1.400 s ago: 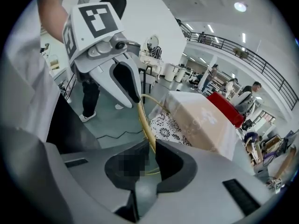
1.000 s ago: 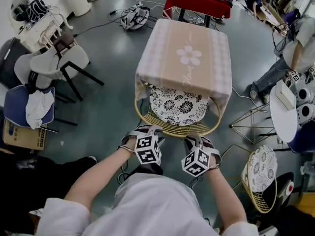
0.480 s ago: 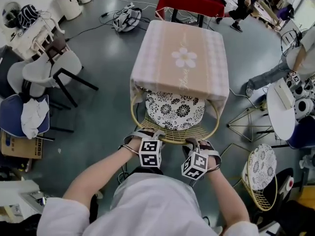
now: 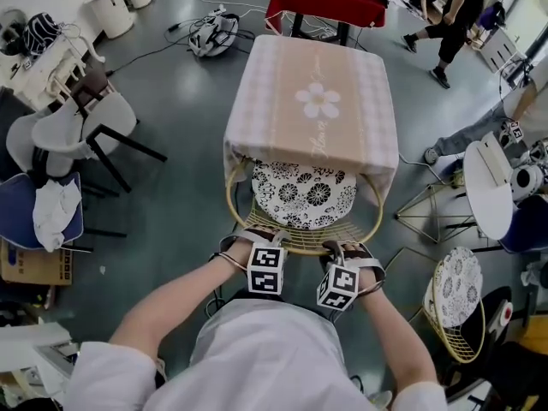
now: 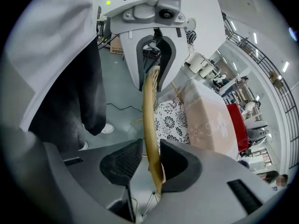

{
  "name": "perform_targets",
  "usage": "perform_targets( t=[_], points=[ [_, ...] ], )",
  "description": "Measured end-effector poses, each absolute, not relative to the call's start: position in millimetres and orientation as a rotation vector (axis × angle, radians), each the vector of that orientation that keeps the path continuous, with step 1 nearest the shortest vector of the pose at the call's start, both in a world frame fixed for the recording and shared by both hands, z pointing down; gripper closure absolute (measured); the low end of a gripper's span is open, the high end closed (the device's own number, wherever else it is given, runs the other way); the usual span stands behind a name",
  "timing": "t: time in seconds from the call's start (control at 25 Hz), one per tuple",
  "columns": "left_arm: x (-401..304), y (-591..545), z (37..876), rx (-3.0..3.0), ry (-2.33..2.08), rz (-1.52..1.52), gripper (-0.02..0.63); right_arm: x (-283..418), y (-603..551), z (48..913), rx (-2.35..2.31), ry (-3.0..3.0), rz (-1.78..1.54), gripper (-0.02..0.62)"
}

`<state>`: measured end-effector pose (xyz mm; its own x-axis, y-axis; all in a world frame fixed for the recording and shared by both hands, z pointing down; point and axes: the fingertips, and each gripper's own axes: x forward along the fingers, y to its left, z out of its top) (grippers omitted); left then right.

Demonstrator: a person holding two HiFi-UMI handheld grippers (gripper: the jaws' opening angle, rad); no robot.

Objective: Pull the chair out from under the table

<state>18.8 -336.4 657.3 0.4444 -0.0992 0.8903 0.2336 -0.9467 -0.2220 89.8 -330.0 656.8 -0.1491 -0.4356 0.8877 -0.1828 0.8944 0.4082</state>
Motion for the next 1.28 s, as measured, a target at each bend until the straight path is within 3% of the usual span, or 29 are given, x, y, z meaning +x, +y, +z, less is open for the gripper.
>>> perform_targets(
  t=[0.08, 0.16, 0.24, 0.48, 1.28],
  points=[
    [18.7, -332.7, 660.2, -2.385, -0.146, -1.514, 0.477, 90.0, -330.7, 660.0, 0.462, -1.714, -0.253, 0.512],
    [19.4, -332.5, 660.3, -2.37, -0.144, -1.509, 0.54, 90.8, -331.1, 660.5, 0.446, -1.699, -0.27, 0.52],
    [20.0, -334.1, 659.7, -2.35, -0.141, -1.506, 0.548, 91.7, -331.4, 661.0, 0.421, -1.681, -0.287, 0.529],
    [19.5, -333.2, 660.7, -2.35, -0.146, -1.534, 0.549, 91.5, -329.7, 661.9, 0.364, -1.643, -0.306, 0.558],
    [18.6, -334.2, 662.5, -2.342, -0.066, -1.598, 0.548, 90.1, -328.8, 661.9, 0.359, -1.622, -0.285, 0.563]
  ],
)
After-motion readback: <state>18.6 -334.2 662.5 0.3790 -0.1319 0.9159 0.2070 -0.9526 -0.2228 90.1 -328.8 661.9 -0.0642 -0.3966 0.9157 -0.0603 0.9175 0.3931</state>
